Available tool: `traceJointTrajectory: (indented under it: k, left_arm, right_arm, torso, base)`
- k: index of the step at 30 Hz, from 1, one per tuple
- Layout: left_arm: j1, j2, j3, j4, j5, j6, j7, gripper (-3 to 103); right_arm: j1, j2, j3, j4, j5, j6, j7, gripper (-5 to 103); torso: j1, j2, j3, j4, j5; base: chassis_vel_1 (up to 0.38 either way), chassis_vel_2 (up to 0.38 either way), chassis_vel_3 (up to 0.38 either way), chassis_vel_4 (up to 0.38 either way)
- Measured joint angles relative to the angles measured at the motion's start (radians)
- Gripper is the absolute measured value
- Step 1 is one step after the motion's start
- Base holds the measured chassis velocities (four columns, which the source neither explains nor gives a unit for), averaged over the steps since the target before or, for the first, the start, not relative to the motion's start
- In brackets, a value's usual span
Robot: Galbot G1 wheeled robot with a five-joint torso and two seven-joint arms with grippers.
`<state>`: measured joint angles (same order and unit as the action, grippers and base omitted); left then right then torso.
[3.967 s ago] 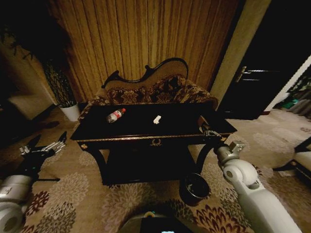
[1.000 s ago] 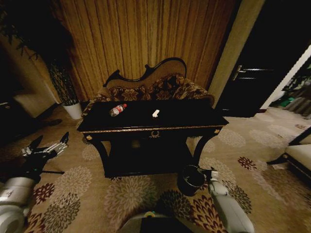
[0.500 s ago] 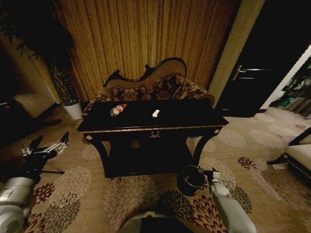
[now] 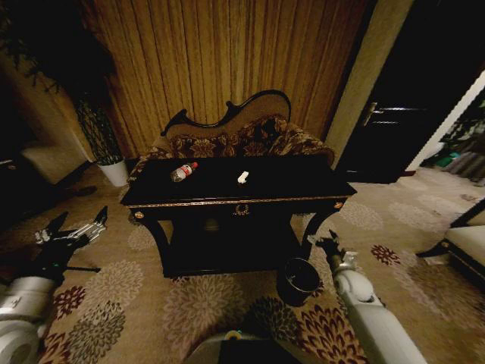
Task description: Move to the front of the table and place the trash on the table into the trash bin.
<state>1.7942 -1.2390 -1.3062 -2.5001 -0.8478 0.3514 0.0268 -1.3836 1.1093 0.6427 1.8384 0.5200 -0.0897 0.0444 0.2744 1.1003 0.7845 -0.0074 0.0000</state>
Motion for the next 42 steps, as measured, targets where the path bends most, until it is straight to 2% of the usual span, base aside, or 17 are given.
traceJointTrajectory:
  k: [3, 4, 9, 13, 24, 36, 42]
  left_arm:
    - [0.001, -0.003, 0.000, 0.000, 0.000, 0.000, 0.000, 100]
    - [0.001, -0.003, 0.000, 0.000, 0.000, 0.000, 0.000, 100]
    - [0.001, -0.004, -0.004, 0.000, 0.010, -0.003, 0.006, 100]
    - [0.003, -0.005, -0.005, 0.000, 0.018, -0.008, 0.011, 100]
    - [0.001, -0.002, -0.010, 0.000, 0.013, 0.011, 0.009, 100]
    - [0.005, -0.001, -0.014, 0.000, 0.016, 0.013, 0.008, 100]
    - [0.004, -0.001, -0.012, 0.000, 0.016, 0.013, 0.008, 100]
  right_arm:
    - [-0.043, -0.014, 0.002, 0.217, 0.052, -0.083, 0.010, 100]
    - [-0.043, -0.014, 0.002, 0.217, 0.052, -0.083, 0.010, 100]
    - [-0.052, -0.037, 0.002, 0.369, 0.110, -0.187, -0.020, 100]
    - [-0.039, -0.038, -0.010, 0.433, 0.127, -0.219, -0.032, 100]
    - [-0.016, -0.044, -0.012, 0.396, 0.085, -0.220, -0.011, 100]
    - [-0.011, -0.044, -0.016, 0.381, 0.082, -0.212, -0.006, 100]
    - [-0.018, -0.046, -0.017, 0.374, 0.078, -0.185, -0.004, 100]
  torso:
    - [0.000, 0.000, 0.000, 0.0002, -0.0001]
    - [0.000, 0.000, 0.000, 0.0002, -0.0001]
    - [0.000, 0.000, 0.000, 0.0002, 0.0000]
    - [0.000, 0.000, 0.000, 0.0002, -0.0001]
    - [0.000, 0.000, 0.000, 0.0000, 0.0002]
    - [0.000, 0.000, 0.000, 0.0002, 0.0001]
    - [0.002, -0.001, 0.001, 0.0000, 0.0001]
  base:
    - [0.000, 0.000, 0.000, 0.000]
    - [0.000, 0.000, 0.000, 0.000]
    - [0.000, 0.000, 0.000, 0.000]
    - [0.000, 0.000, 0.000, 0.000]
    - [-0.029, 0.036, 0.039, -0.037]
    - [-0.204, 0.195, 0.197, -0.194]
    - [-0.157, 0.151, 0.164, -0.176]
